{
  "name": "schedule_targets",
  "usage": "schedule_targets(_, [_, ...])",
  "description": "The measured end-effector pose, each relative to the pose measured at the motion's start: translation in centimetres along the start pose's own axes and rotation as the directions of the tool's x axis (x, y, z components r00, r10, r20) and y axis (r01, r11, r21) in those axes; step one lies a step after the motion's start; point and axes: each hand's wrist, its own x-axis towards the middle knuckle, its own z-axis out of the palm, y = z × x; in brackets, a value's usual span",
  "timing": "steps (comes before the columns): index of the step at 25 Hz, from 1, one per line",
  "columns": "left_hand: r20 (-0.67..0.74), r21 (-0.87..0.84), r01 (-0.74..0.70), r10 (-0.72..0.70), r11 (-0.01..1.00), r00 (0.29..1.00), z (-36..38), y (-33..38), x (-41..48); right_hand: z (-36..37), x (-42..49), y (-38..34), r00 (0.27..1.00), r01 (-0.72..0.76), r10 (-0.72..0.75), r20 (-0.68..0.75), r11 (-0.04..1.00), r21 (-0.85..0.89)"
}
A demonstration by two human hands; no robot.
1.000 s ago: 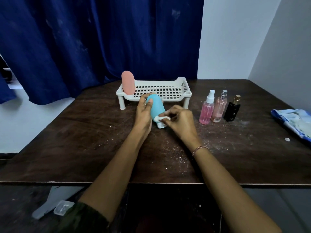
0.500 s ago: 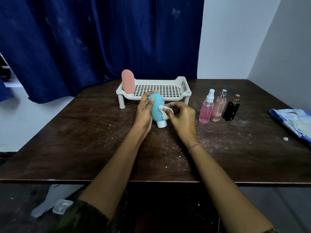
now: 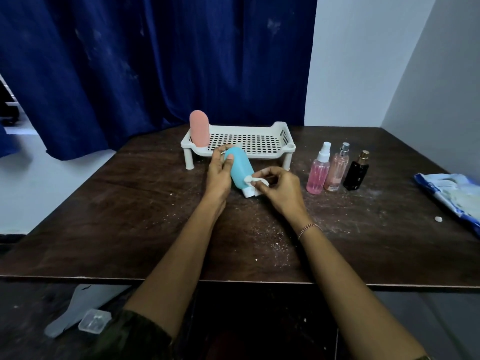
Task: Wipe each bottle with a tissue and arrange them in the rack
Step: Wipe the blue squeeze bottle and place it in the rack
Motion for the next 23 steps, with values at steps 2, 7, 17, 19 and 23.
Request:
schedule_targets(2, [0.006, 0.001, 0.020, -0.020, 1.000, 1.000, 0.0, -0.1, 0.1, -0.1, 0.0, -0.2, 1.000, -0.007, 0.007, 0.005, 0.999, 0.042])
schedule_targets(7, [-0.007, -0.021, -0.003, 0.003, 1.000, 1.000, -0.4, 0.0, 0.4, 0.0, 0.2, -0.2, 1.000, 0.021, -0.021, -0.014, 0.999, 0.032])
schedule_targets(17, [-0.025, 0.073, 0.011, -0.009, 0.997, 1.000, -0.6, 0.0, 0.6, 0.4, -0.2, -0.7, 0.967, 0.253, -0.250, 0.037, 0.962, -0.104])
schedule_targets(19, [0.003, 0.059, 0.049, -0.050, 0.997, 0.999, -0.5, 0.0, 0.7, 0.6, -0.3, -0.6, 0.965, 0.260, -0.258, 0.036, 0.960, -0.103])
schedule_targets(23, [0.016, 0.119, 0.034, -0.036, 0.992, 0.999, -0.5, -0.5, 0.9, 1.0, -0.5, -0.9, 0.951, 0.307, -0.301, 0.069, 0.946, -0.105])
